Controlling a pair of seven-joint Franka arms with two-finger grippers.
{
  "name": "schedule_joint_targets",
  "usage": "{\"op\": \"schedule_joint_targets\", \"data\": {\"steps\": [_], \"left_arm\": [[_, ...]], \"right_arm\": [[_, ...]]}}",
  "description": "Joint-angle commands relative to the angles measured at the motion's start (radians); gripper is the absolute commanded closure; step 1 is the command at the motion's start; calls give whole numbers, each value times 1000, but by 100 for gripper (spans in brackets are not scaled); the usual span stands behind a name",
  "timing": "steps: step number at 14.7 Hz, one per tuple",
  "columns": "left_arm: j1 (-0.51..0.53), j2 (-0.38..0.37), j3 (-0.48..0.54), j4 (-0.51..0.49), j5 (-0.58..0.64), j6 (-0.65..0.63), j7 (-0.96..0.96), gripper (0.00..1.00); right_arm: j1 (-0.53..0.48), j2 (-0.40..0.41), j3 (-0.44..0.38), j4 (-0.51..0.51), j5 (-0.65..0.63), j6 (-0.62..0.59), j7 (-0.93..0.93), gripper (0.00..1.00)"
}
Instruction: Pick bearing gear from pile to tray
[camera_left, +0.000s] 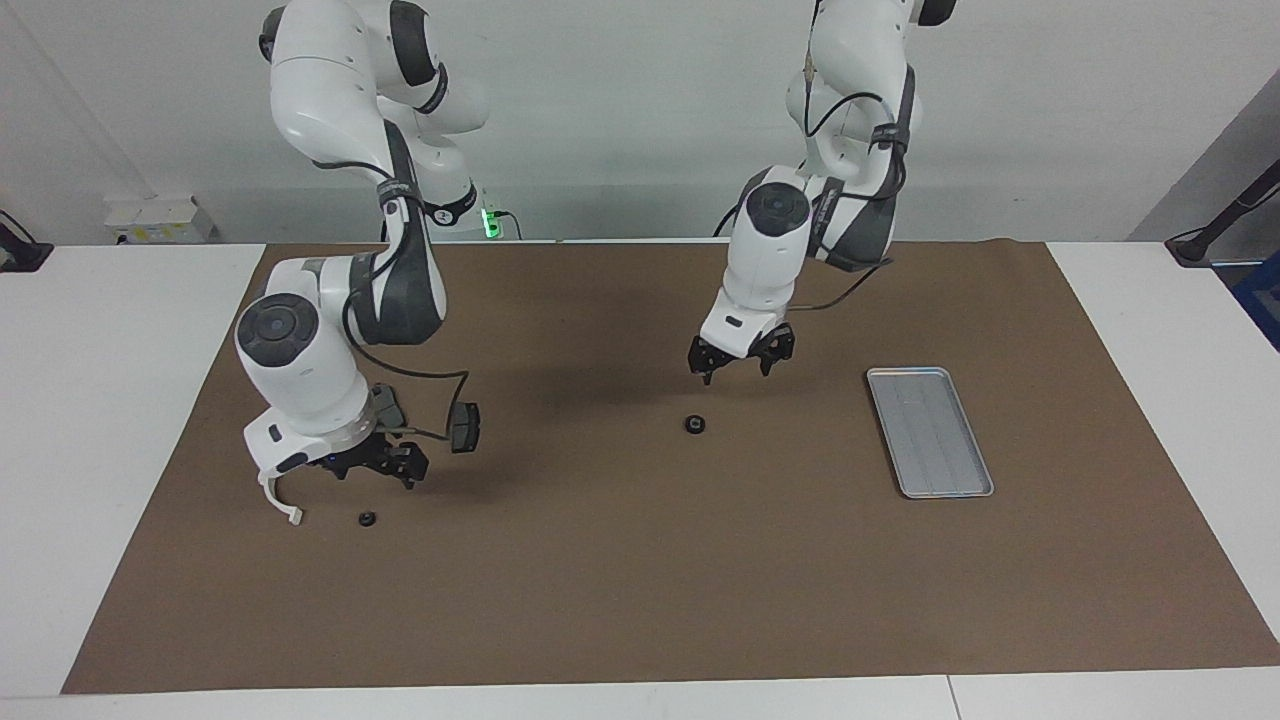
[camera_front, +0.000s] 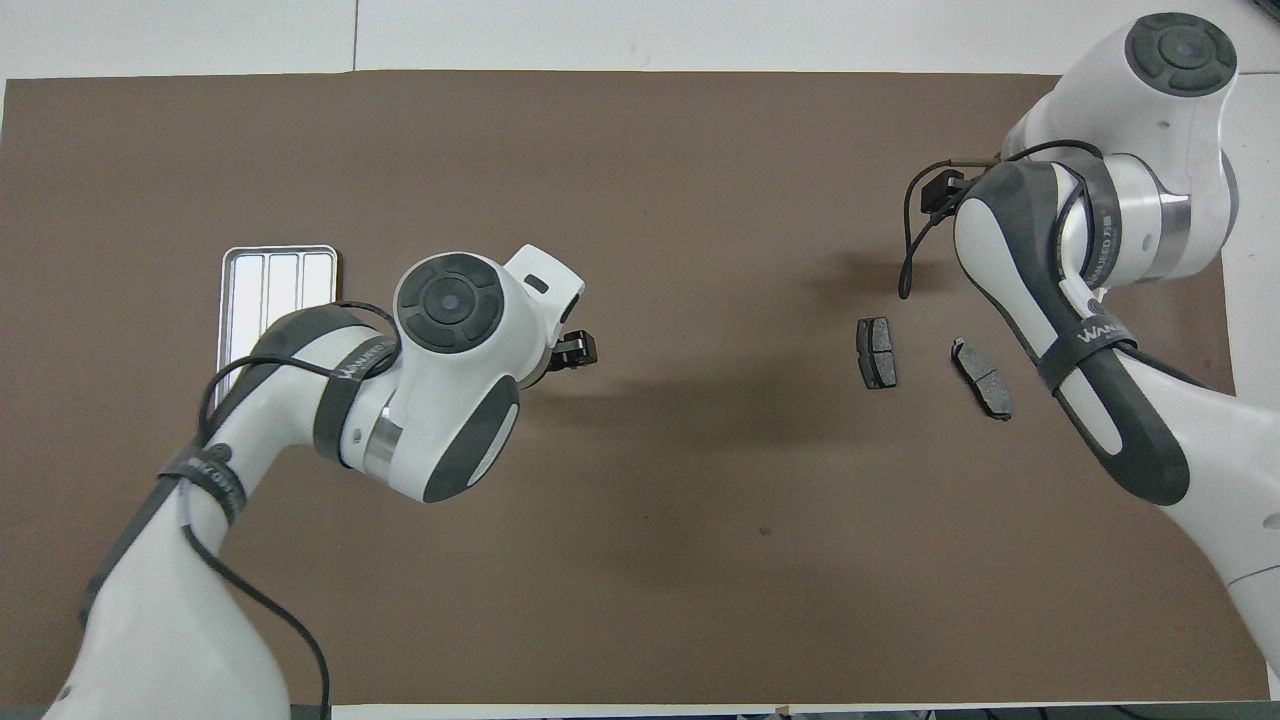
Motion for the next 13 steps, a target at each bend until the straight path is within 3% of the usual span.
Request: {"op": "schedule_joint_targets", "data": {"steps": [1,4,13], "left_arm": [[-55,85,18,13,3,95,-54,0],[-61,86,18,16,-3,108,-54,0],[-60,112,21,22,4,181,-53,0]], "right_arm": [[-39,-56,14,-142,18,127,-85,0],[-50,-11,11,-147,18,188,-84,8],[-61,55,12,-140,18,271,65,9]]}}
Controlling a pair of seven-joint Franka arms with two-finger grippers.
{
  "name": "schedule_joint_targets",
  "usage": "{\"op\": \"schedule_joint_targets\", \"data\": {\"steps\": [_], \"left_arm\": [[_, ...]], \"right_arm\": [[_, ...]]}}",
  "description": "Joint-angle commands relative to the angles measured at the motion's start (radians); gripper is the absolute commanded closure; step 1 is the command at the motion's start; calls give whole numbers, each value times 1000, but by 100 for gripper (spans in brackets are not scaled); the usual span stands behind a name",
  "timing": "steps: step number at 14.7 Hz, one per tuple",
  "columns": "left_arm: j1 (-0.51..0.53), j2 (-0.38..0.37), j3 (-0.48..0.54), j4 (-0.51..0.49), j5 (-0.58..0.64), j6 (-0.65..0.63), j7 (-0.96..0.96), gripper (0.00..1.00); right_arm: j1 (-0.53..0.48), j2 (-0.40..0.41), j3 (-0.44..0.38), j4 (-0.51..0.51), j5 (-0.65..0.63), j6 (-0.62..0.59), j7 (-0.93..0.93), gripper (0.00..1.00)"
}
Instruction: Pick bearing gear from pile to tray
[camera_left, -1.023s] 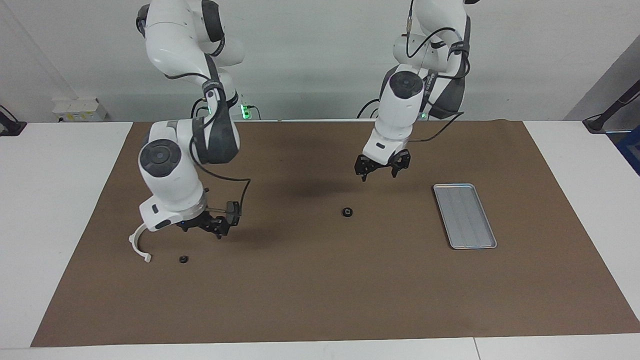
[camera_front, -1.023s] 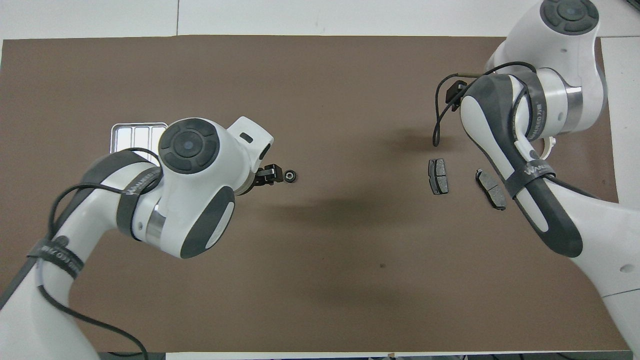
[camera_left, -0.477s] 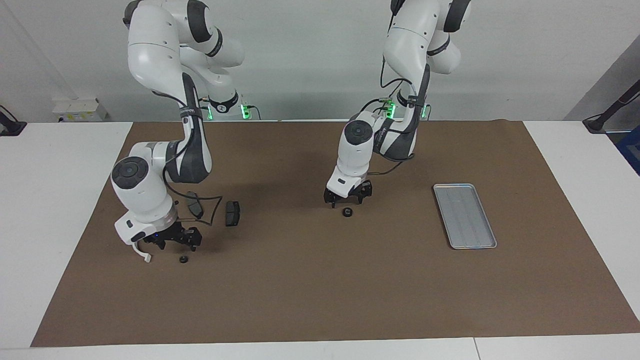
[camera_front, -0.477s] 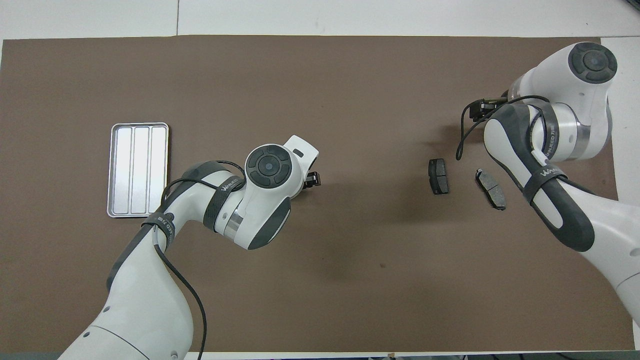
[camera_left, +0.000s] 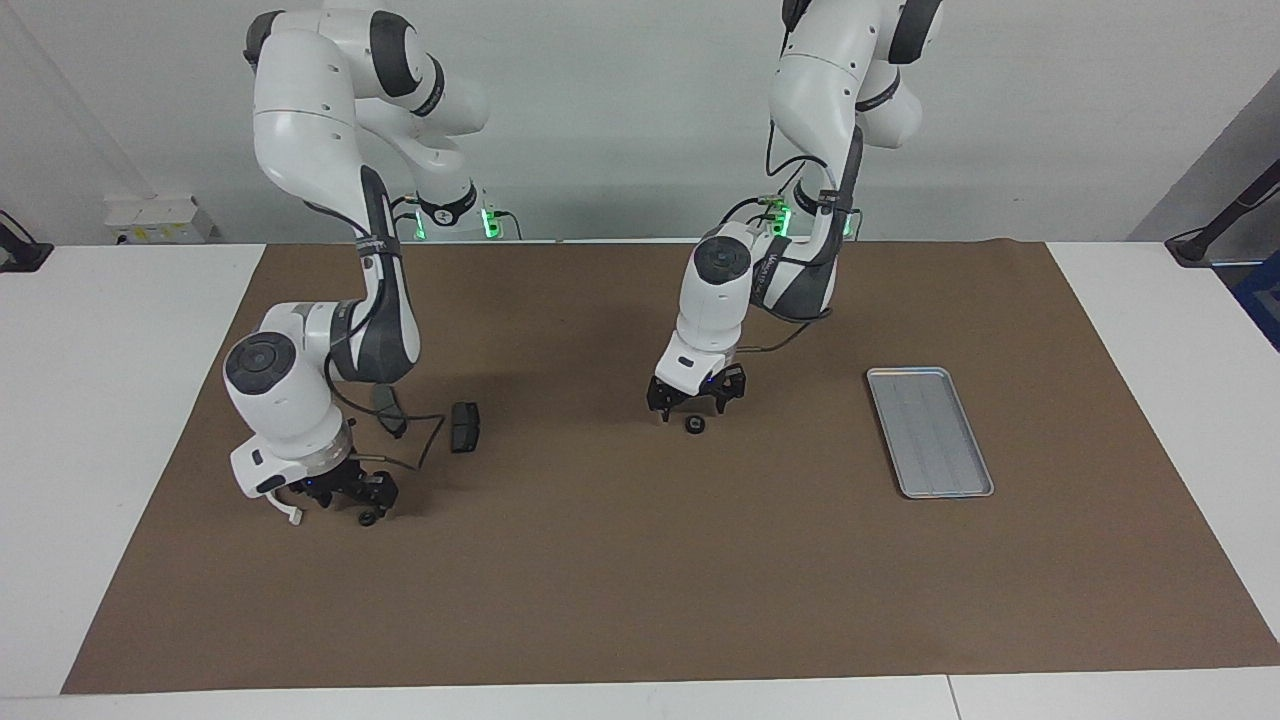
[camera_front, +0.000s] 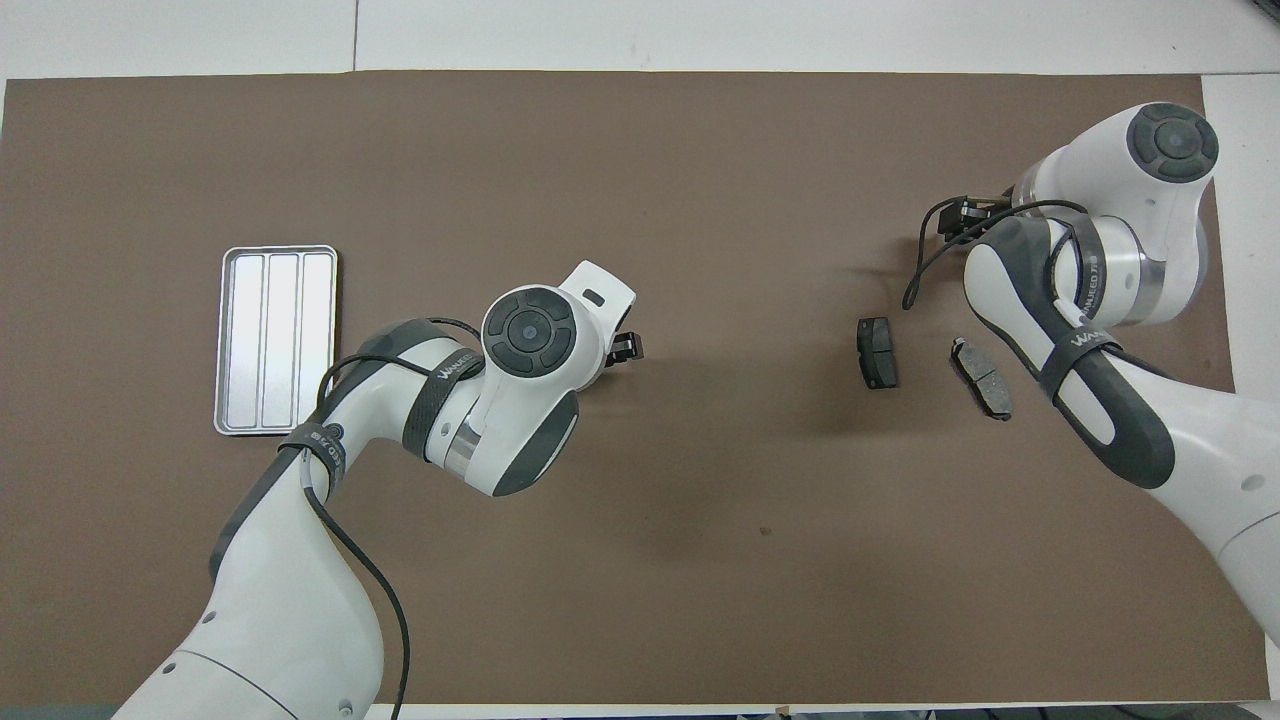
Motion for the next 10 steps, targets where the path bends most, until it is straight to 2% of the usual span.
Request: {"op": "schedule_joint_targets", "data": {"steps": [1,5,7,9,10], "left_arm": [[-10,10,13,5,6,23,-5,0],[-3,21,13,0,46,26,-4,1],[-3,22,13,-3,47,26,-5,3],[-6,22,13,-5,47,24,-7,6],[-6,22,13,-5,47,24,-7,12]], "right_arm": [[-3,8,8,-5,18,25,31,11],[-3,33,8,7,19,60,33,17],[-3,33,8,7,19,58,34,31],[-3,33,10,5,19,60,54,40],[-3,33,10,5,19,58,65,47]]}}
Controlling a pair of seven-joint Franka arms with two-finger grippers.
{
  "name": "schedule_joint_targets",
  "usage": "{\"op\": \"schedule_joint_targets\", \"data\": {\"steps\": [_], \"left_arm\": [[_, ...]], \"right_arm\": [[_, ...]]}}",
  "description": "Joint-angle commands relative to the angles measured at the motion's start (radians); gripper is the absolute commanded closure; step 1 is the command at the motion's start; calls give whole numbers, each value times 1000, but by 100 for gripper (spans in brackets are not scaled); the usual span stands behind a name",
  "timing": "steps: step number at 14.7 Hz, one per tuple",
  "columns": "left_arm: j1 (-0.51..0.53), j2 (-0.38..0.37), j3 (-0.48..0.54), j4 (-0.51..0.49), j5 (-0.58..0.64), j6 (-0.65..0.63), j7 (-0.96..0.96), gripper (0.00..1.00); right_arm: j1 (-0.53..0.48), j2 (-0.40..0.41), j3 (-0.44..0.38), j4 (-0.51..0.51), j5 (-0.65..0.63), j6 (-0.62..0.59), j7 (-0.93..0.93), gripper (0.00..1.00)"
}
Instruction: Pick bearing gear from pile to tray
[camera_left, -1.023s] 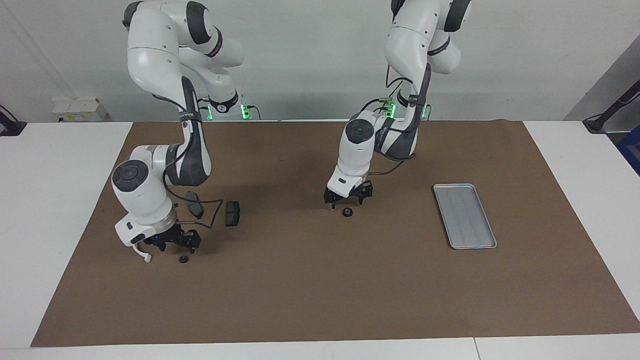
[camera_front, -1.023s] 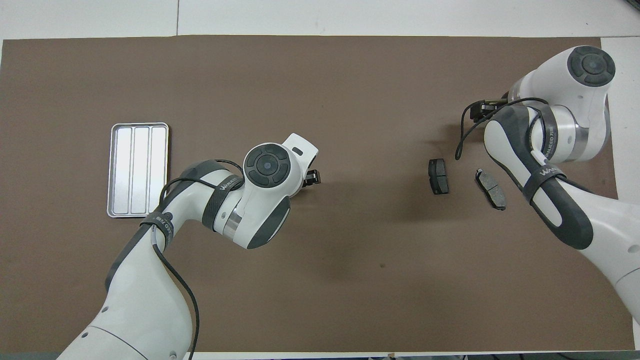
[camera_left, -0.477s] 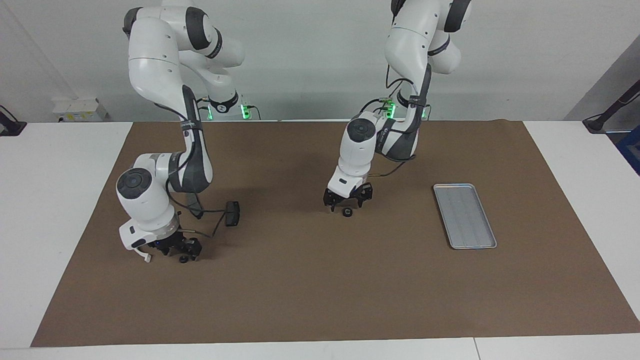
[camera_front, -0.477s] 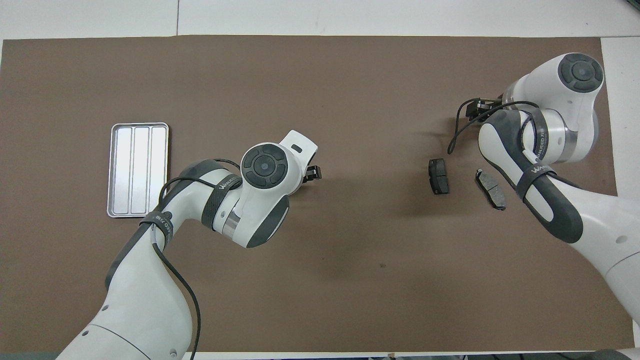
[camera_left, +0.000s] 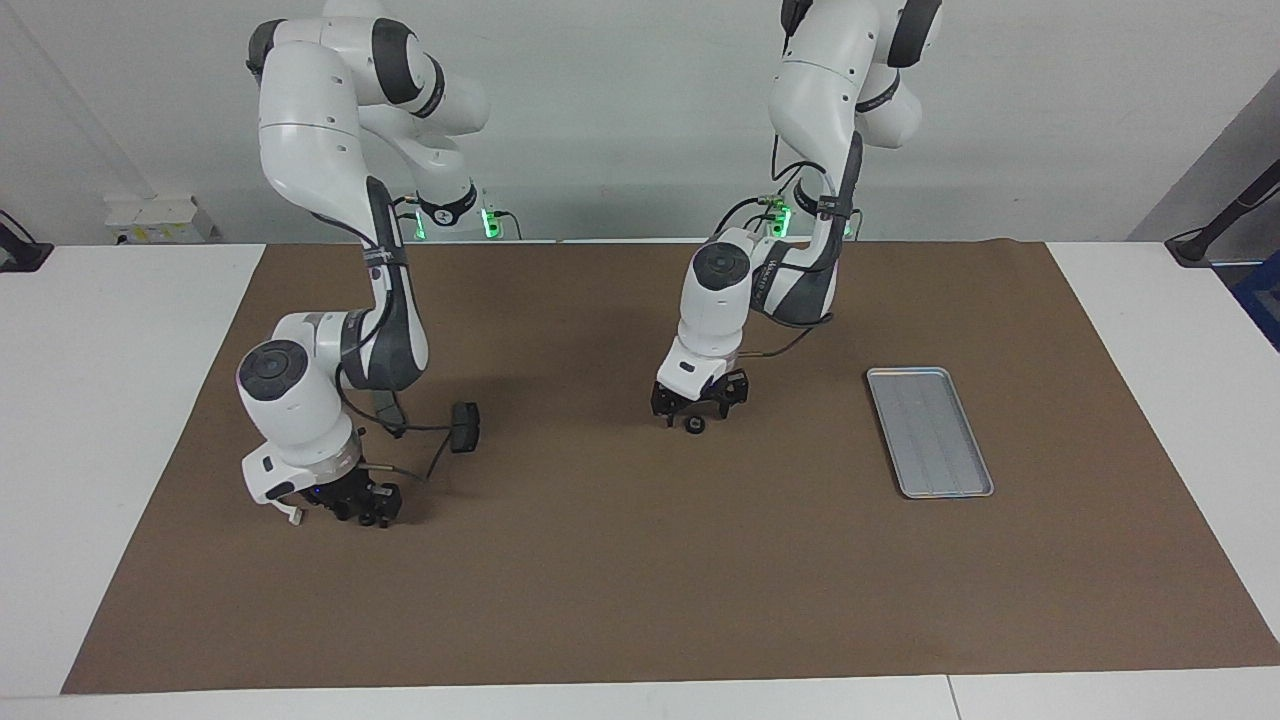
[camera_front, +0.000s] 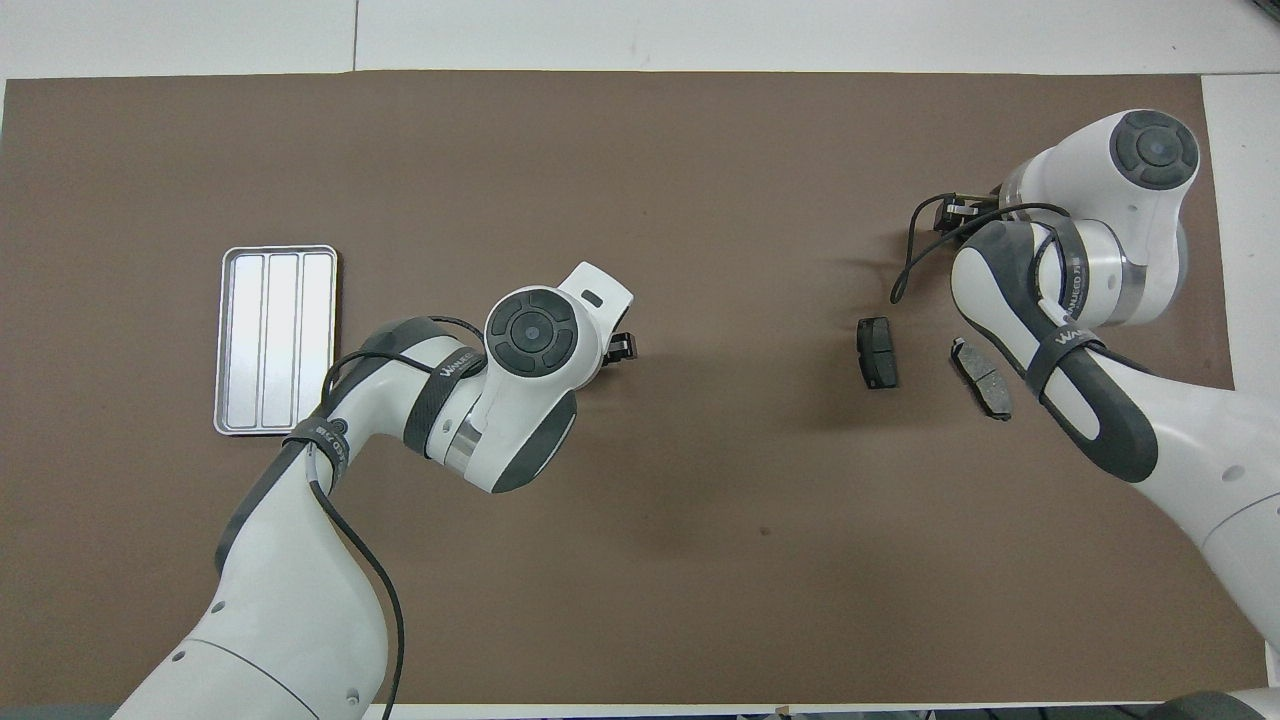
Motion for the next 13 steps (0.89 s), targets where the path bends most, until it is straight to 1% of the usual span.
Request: {"op": "schedule_joint_targets", "data": {"steps": [1,2,3,4,5,7,8,9,11,12,13], "left_arm": [[-7,6,8,-5,19,19,-7,20],[-7,6,8,-5,17,19,-8,41],[-7,6,8,-5,17,19,-8,68],[-7,6,8,-3,16,19,-8,100],[-4,6,8,-2,14,16,-7,100],[3,4,8,12,8,-4,-5,100],[6,4,11,37,8,-35,-2,100],[29,7,12,81,8,-99,4,100],[80,23,12,200,11,-241,24,100],[117,14,11,228,10,-298,72,100],[167,-18,9,235,7,-356,146,100]], "right_arm": [[-4,10,3,1,17,11,30,53],[-3,10,3,-1,18,11,30,57],[-4,10,5,-1,17,10,30,68],[-4,10,5,-2,17,11,30,75],[-4,10,5,-4,17,10,30,82],[-3,10,5,-4,17,2,28,100],[0,10,5,-2,15,-1,28,100],[3,10,5,-1,15,-5,27,100],[3,7,5,10,9,-39,16,100],[3,-2,6,16,2,-67,10,100],[8,-5,7,41,1,-109,4,100]]}}
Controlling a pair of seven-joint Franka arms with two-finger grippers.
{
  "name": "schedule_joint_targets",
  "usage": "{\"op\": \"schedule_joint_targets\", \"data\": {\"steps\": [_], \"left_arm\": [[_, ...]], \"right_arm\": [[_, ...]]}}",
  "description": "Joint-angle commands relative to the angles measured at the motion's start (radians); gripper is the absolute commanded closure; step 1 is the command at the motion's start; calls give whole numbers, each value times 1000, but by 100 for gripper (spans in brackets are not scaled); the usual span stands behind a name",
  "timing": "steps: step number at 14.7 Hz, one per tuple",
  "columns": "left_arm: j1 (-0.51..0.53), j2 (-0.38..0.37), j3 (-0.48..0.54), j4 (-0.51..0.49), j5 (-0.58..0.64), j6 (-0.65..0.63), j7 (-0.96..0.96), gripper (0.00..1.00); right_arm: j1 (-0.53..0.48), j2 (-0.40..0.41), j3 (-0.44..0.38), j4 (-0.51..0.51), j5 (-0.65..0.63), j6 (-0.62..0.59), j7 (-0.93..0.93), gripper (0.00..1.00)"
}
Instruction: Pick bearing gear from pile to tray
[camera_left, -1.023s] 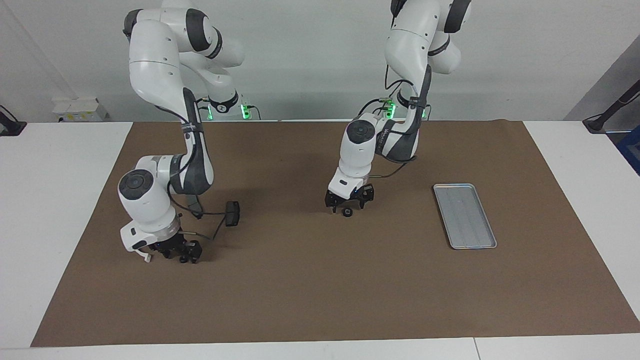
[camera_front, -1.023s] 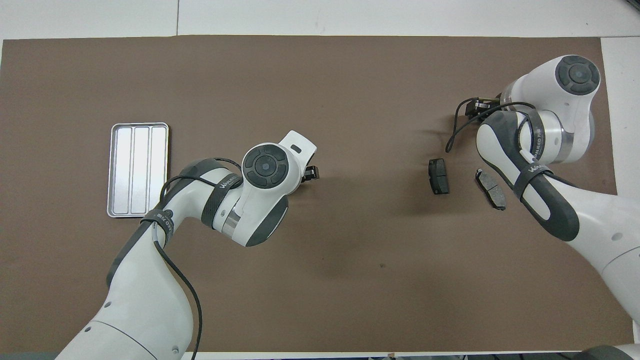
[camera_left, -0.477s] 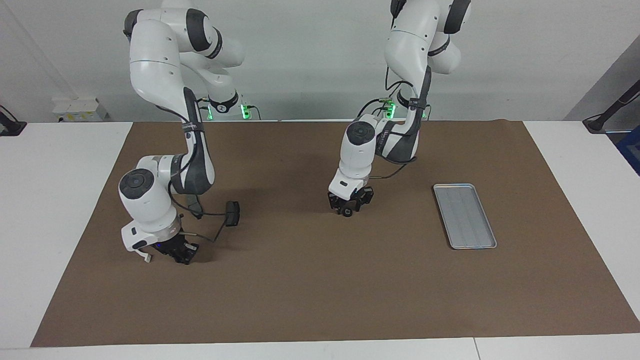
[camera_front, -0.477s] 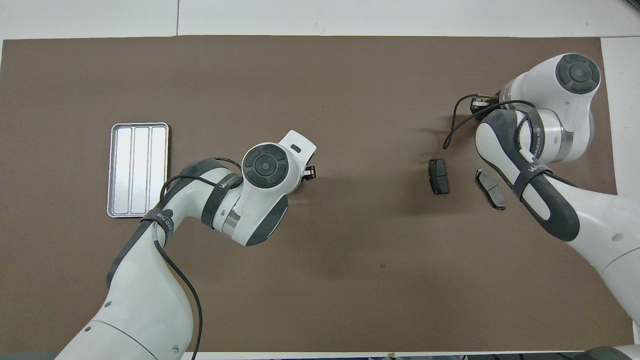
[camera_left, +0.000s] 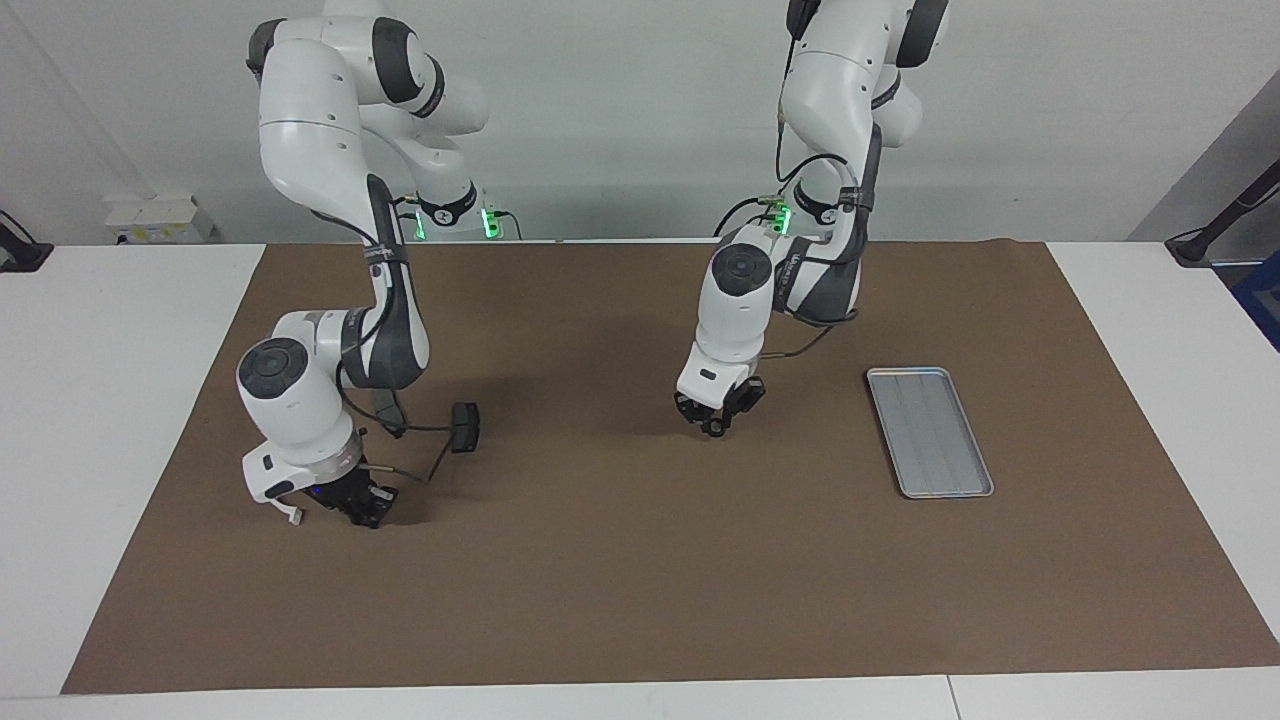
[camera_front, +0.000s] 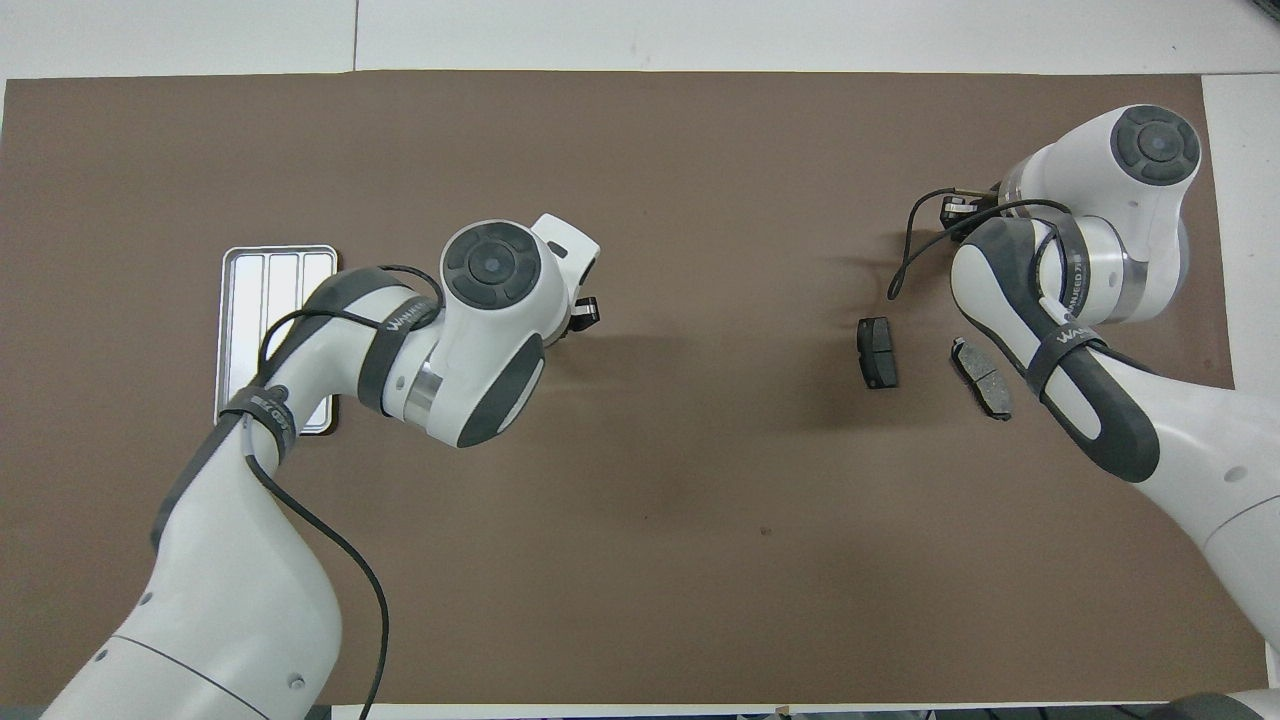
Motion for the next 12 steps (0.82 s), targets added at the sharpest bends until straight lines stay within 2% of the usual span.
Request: {"op": "schedule_joint_targets", "data": {"steps": [1,4,6,8,10,12], "left_arm": [[147,-60,-11,66,3,-175,188,100],[335,-154,-7,-10,-20,-310,549,100],[454,-215,-7,-143,-20,-290,745,100],[505,-257,-5,-281,-20,-133,808,100],[508,-291,-5,-427,-20,56,802,100],[502,-291,-7,-486,-20,135,798,100]], "right_arm": [[10,-4,3,61,-3,-135,-17,100],[42,-47,11,156,0,-335,-17,100],[80,-84,11,202,14,-444,3,100],[146,-101,11,260,20,-543,89,100],[217,-95,12,335,15,-631,256,100],[301,-96,12,340,15,-630,391,100]]}}
